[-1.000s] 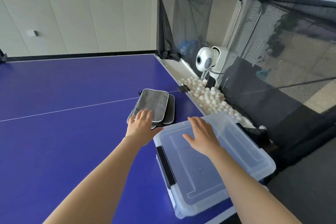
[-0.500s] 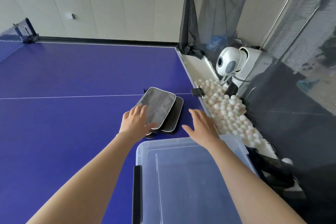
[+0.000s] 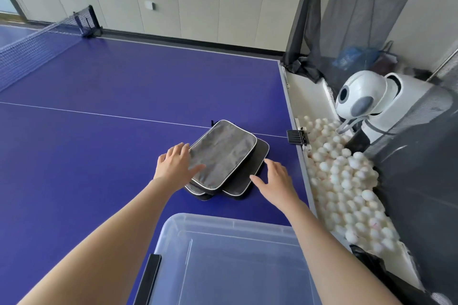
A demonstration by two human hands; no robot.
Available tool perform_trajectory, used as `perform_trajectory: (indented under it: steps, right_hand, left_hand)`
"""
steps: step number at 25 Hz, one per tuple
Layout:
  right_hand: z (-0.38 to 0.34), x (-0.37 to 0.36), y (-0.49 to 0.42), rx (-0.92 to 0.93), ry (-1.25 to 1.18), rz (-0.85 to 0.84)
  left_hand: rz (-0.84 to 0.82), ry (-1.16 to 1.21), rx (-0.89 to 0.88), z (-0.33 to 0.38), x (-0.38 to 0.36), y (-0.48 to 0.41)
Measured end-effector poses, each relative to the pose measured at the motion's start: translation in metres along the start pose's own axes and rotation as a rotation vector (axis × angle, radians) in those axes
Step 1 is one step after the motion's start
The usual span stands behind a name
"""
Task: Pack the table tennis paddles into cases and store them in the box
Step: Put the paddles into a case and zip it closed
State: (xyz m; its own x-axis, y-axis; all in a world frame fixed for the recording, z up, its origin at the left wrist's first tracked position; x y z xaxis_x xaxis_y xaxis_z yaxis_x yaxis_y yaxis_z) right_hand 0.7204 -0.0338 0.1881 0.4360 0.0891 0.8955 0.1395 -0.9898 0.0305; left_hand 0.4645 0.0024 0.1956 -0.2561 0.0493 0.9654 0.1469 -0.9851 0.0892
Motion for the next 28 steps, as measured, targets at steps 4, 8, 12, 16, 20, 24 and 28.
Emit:
perform_trajectory:
  steps: [4,8,12,16,20,24,28]
  right_hand:
    - [0.017,-0.032,-0.034,-0.078,-0.09,-0.036]
    - [0.032,-0.067,-0.067,-0.194,-0.269,-0.039]
    - [0.041,-0.095,-0.089,-0.338,-0.485,0.009]
    - [0.05,-0.121,-0.1,-0.455,-0.674,0.056]
    - [0.05,-0.133,-0.105,-0.501,-0.761,0.103]
    - [0.048,-0.132,-0.106,-0.502,-0.835,0.109]
    - [0.045,-0.114,-0.104,-0.471,-0.869,0.129]
  left_hand:
    - [-0.048,0.042,0.053,-0.005,-0.026,-0.043]
    - [-0.118,0.053,0.091,-0.012,-0.059,-0.087]
    - [-0.179,0.082,0.11,-0.012,-0.089,-0.114]
    - [-0.201,0.106,0.125,-0.009,-0.105,-0.127]
    - [-0.208,0.162,0.136,-0.007,-0.109,-0.134]
    - [-0.24,0.247,0.175,-0.006,-0.108,-0.13]
    - [-0.25,0.391,0.201,-0.003,-0.091,-0.118]
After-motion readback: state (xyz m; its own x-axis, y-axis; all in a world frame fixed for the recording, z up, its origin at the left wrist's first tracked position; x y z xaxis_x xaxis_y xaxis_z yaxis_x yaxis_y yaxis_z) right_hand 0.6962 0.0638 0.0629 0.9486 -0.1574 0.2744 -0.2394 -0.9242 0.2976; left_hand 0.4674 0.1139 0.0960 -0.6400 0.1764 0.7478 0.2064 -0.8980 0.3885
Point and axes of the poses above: each hand's wrist, its own y-axis away from the middle knuckle, its own x-axis out of the back of the hand, z = x × y, the point moved 9 cm from there along -y, towards the middle knuckle, and after that the axes turned 11 degrees about x, right-handed, at the moved point
